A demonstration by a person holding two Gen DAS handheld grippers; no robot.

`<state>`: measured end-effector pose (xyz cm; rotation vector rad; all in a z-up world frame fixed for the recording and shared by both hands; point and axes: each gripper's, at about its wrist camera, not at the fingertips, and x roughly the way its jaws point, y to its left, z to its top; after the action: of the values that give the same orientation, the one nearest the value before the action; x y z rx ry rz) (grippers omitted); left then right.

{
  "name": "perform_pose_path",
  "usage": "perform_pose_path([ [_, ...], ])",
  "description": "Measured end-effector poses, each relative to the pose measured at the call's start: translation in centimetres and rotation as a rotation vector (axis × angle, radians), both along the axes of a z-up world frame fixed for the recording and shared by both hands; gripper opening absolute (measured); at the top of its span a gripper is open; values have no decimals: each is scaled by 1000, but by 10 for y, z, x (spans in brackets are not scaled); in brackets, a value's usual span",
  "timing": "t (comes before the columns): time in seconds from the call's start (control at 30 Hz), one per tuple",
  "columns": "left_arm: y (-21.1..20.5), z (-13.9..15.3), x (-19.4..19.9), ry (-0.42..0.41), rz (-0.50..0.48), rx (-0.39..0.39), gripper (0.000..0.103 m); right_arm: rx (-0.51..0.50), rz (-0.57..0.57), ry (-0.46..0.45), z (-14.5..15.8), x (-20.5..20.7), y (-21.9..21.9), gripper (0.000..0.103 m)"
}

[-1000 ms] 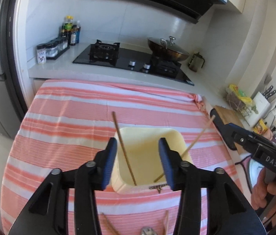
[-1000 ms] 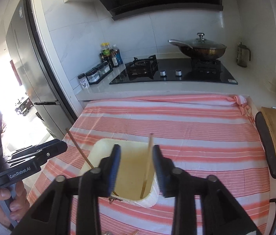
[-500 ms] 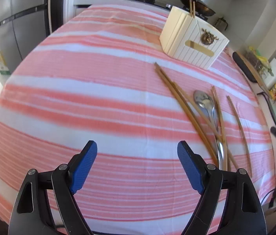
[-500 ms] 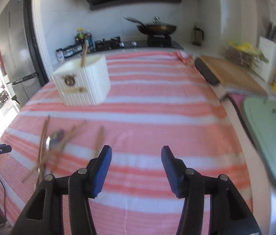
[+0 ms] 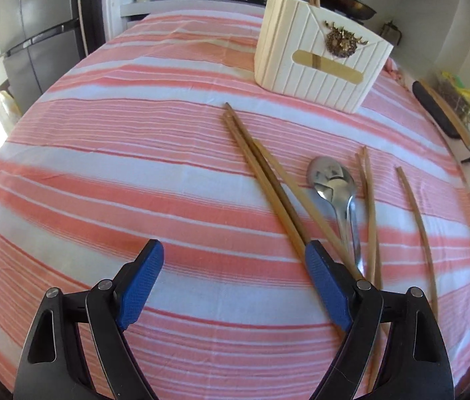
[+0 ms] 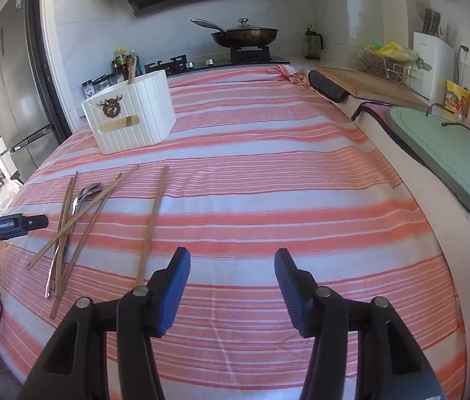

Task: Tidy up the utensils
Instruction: 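Move both open tools back toward the remaining chopsticks on the cloth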

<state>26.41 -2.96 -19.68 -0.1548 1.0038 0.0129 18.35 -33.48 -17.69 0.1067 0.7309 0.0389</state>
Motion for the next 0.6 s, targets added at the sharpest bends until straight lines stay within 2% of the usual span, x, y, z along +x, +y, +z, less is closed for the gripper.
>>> perform_pose_path([
  [0.13, -9, -5, 0, -14, 32, 60, 90, -6, 12, -22, 7, -6, 1, 54],
  [0.37, -9, -7, 1, 4, 102, 60, 97, -31, 13, -26, 6, -8, 5, 54],
  [0.6, -14, -10, 6, 16, 113, 72, 99, -25, 45, -18, 3, -6, 16, 54],
])
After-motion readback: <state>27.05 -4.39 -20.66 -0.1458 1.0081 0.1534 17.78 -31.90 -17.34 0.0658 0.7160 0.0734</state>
